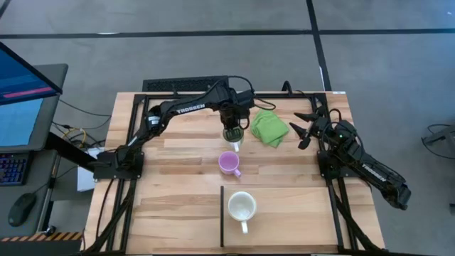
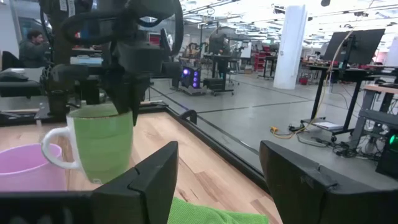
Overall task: Stack small to large cups/mugs on shelf
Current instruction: Put the green mug on the shelf
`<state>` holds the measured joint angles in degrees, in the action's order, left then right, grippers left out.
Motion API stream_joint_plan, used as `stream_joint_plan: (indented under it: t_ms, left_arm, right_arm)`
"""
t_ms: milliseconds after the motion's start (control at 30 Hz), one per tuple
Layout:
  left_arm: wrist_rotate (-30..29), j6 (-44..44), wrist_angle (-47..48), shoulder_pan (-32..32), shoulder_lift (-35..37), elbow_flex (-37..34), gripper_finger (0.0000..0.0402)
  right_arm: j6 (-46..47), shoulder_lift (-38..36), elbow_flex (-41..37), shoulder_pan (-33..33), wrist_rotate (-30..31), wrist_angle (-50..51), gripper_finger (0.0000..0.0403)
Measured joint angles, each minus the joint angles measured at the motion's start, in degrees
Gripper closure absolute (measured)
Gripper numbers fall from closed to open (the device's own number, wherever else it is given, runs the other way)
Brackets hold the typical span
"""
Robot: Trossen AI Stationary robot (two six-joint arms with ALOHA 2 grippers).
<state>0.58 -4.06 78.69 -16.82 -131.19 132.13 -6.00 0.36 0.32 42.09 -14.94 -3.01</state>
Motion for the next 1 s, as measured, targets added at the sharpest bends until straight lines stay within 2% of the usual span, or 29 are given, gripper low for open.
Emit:
stream_joint_plan:
  t_ms: [433, 667, 1000]
  left_arm:
    - [-1.31, 0.68, 1.08, 0.1, -3.14, 0.18, 0.0398]
    - [-2.0, 1.08, -0.46, 0.16, -3.48, 0.18, 0.036]
    - [-1.9, 1.63, -0.17, 0.16, -3.5, 0.18, 0.0353]
  right_arm:
    - [0.0, 0.09, 0.0, -0.04, -0.01, 0.01, 0.0154]
    - [0.0, 0.0, 0.0, -0.04, 0.0, 0.02, 0.0154]
    - [0.0, 0.0, 0.0, -0.04, 0.0, 0.0, 0.0154]
